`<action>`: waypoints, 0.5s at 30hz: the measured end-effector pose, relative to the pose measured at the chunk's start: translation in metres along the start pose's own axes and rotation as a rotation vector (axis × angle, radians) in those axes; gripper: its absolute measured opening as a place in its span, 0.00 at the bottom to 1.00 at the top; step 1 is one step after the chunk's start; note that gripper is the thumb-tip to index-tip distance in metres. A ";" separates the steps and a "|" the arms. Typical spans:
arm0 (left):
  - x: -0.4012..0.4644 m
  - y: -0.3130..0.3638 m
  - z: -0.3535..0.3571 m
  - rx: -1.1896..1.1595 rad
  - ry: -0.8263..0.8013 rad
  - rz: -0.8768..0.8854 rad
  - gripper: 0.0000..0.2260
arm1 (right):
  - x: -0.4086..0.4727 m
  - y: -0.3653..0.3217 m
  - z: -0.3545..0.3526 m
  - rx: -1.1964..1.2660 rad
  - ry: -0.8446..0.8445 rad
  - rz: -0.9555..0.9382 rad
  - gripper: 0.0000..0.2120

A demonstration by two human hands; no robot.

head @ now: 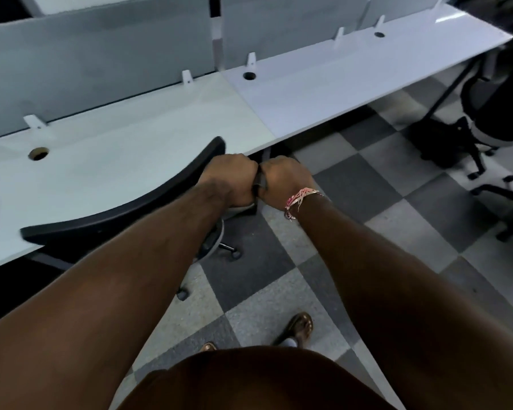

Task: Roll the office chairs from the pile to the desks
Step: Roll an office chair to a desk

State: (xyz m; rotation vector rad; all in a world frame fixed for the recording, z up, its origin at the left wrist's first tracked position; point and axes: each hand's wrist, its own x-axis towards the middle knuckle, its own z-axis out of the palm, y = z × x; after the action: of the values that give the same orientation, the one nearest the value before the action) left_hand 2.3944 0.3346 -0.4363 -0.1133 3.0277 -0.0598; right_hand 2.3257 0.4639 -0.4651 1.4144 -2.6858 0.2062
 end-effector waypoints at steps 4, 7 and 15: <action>0.058 0.073 -0.010 0.025 -0.039 0.116 0.08 | -0.028 0.084 -0.006 -0.016 -0.022 0.115 0.12; 0.102 0.132 -0.016 0.052 -0.056 0.192 0.06 | -0.054 0.149 -0.009 -0.023 -0.019 0.206 0.13; 0.205 0.269 -0.027 0.105 -0.060 0.352 0.02 | -0.120 0.296 -0.028 -0.041 -0.046 0.379 0.13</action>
State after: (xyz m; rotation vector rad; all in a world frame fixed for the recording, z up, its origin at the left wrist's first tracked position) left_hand 2.1692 0.5883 -0.4440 0.4173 2.9263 -0.1806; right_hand 2.1493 0.7315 -0.4774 0.8978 -2.9538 0.1456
